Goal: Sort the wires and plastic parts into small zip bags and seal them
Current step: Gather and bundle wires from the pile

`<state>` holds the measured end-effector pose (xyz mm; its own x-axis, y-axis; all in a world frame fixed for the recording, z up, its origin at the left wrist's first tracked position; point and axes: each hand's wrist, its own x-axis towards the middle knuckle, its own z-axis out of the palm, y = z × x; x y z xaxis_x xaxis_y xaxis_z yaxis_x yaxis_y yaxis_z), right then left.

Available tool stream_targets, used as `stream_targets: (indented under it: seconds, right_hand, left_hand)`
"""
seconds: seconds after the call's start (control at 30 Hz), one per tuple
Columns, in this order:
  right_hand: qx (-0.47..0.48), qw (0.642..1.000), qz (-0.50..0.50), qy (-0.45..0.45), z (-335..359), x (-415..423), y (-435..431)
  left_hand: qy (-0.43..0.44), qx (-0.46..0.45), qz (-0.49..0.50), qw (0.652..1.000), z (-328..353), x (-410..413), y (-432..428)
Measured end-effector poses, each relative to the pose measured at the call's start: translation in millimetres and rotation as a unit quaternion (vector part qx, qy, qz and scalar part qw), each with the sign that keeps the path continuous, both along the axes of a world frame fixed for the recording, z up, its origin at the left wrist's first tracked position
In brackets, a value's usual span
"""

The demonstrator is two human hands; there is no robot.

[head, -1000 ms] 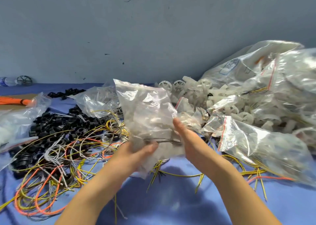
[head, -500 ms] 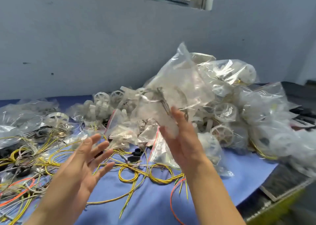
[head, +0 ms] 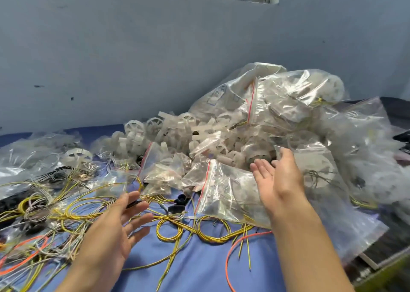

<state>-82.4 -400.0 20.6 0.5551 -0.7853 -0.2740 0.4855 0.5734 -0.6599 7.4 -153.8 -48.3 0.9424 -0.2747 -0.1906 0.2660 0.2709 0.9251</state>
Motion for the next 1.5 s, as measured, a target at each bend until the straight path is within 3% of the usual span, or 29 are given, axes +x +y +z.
stream_targets:
  seconds: [0.27, 0.43, 0.53, 0.73, 0.83, 0.93, 1.03, 1.07, 1.13, 1.2, 1.23, 1.3, 1.37, 1.43, 1.5]
  right_hand:
    - [-0.083, 0.981, 0.156, 0.077, -18.3, 43.3, 61.1]
    - [-0.214, 0.938, 0.239, 0.128, -27.6, 90.2, 128.5]
    - [-0.281, 0.907, 0.287, 0.124, -37.4, 113.9, 179.1]
    - [-0.287, 0.883, 0.364, 0.078, -45.2, 145.8, 273.9]
    - [-0.311, 0.865, 0.39, 0.057, -51.8, 151.5, 314.0]
    - [-0.322, 0.851, 0.411, 0.053, -59.3, 155.2, 344.4]
    - [-0.38, 0.819, 0.427, 0.06, -69.4, 156.9, 364.7]
    - [-0.405, 0.806, 0.427, 0.063, -72.2, 156.9, 369.1]
    - [-0.445, 0.788, 0.421, 0.058, -75.7, 156.5, 374.2]
    - [-0.461, 0.779, 0.421, 0.052, -77.1, 155.9, 376.0]
    - [-0.463, 0.778, 0.421, 0.05, -77.6, 156.2, 376.2]
    - [-0.455, 0.782, 0.423, 0.046, -77.7, 155.6, 376.4]
    - [-0.45, 0.788, 0.419, 0.042, -77.8, 156.4, 375.3]
    - [-0.455, 0.785, 0.418, 0.044, -76.6, 155.5, 373.8]
    - [-0.453, 0.786, 0.42, 0.036, -73.5, 153.3, 371.3]
  left_hand:
    - [0.039, -0.002, 0.07, 0.997, 2.5, 16.6, 25.4]
    - [0.017, -0.003, 0.136, 0.991, 8.8, 25.2, 57.7]
    - [0.006, 0.009, 0.174, 0.985, 10.8, 30.4, 78.0]
    - [-0.042, 0.028, 0.229, 0.972, 14.9, 34.6, 125.0]
    - [-0.109, 0.07, 0.27, 0.954, 22.8, 39.2, 159.8]
    - [-0.202, 0.19, 0.343, 0.897, 35.4, 56.9, 218.5]
    - [-0.249, 0.393, 0.417, 0.781, 45.0, 78.3, 295.7]
    - [-0.233, 0.48, 0.416, 0.736, 44.5, 85.5, 323.3]
    - [-0.117, 0.657, 0.366, 0.649, 37.5, 98.7, 379.0]
    - [0.03, 0.746, 0.288, 0.599, 26.5, 101.6, 426.8]
    - [0.076, 0.756, 0.259, 0.596, 20.5, 100.7, 444.7]
    - [0.108, 0.723, 0.251, 0.635, 10.3, 95.5, 463.5]
    - [0.061, 0.672, 0.308, 0.671, 2.5, 89.0, 463.2]
    - [-0.045, 0.68, 0.35, 0.643, -4.2, 72.3, 453.2]
    - [-0.157, 0.704, 0.318, 0.615, -15.3, 49.8, 440.3]
